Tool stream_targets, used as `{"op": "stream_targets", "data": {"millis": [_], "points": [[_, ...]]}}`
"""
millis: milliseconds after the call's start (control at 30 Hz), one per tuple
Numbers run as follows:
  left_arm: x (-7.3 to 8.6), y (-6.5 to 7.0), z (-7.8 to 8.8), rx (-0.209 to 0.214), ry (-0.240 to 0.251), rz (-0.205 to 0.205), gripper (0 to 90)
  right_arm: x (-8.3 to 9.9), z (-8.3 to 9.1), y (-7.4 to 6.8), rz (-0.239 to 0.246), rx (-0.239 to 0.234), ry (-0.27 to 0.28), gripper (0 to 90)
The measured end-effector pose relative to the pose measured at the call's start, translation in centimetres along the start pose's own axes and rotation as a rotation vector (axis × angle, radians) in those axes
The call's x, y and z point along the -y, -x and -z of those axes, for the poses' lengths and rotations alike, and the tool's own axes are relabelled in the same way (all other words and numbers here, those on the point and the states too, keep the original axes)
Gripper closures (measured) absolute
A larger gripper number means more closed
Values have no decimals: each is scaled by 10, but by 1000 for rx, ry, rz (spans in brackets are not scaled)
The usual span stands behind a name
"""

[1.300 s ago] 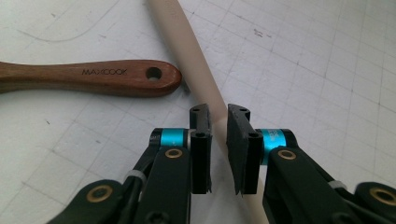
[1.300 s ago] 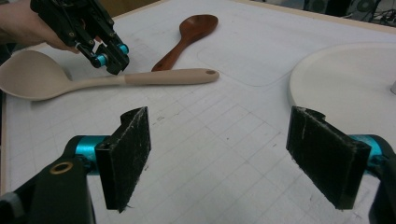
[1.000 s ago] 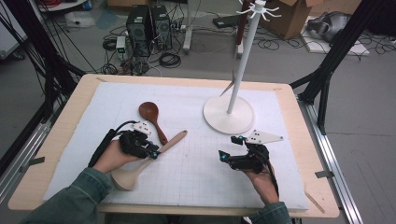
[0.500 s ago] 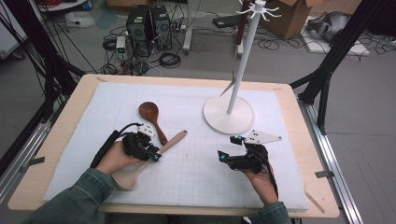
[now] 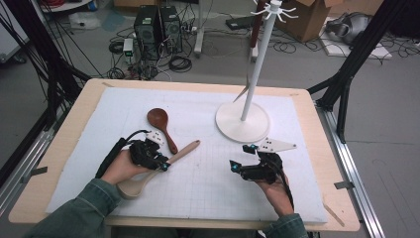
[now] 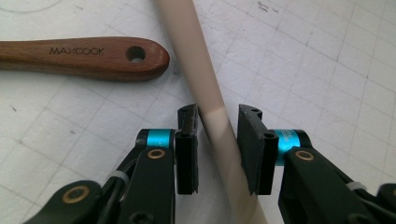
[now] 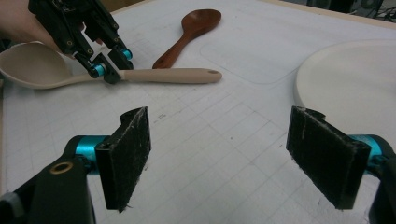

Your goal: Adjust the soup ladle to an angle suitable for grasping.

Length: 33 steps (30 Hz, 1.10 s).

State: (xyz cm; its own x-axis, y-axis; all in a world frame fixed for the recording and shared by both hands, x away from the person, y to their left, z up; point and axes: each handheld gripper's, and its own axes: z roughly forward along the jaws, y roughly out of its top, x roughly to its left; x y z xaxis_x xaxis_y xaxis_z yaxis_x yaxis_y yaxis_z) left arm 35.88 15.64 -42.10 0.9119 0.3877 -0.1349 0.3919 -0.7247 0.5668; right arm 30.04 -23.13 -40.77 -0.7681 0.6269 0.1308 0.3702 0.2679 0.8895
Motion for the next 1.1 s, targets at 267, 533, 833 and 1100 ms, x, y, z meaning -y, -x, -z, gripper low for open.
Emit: {"op": "stream_targets", "data": {"millis": [267,533,833,1100], "points": [[-1,4,-1,15,4,-16,728,0,-1,-1,-7,-4,-11,210],[-6,9,-6,-11,-39,-44,705,0,-3,-2,-4,-2,-12,210],[-7,8,-5,-13,-42,-26,727,-1,-4,-3,2,-5,-13,210],[-6,9,-3,-8,-45,-34,763,-1,-5,-3,0,-4,-17,210]]}}
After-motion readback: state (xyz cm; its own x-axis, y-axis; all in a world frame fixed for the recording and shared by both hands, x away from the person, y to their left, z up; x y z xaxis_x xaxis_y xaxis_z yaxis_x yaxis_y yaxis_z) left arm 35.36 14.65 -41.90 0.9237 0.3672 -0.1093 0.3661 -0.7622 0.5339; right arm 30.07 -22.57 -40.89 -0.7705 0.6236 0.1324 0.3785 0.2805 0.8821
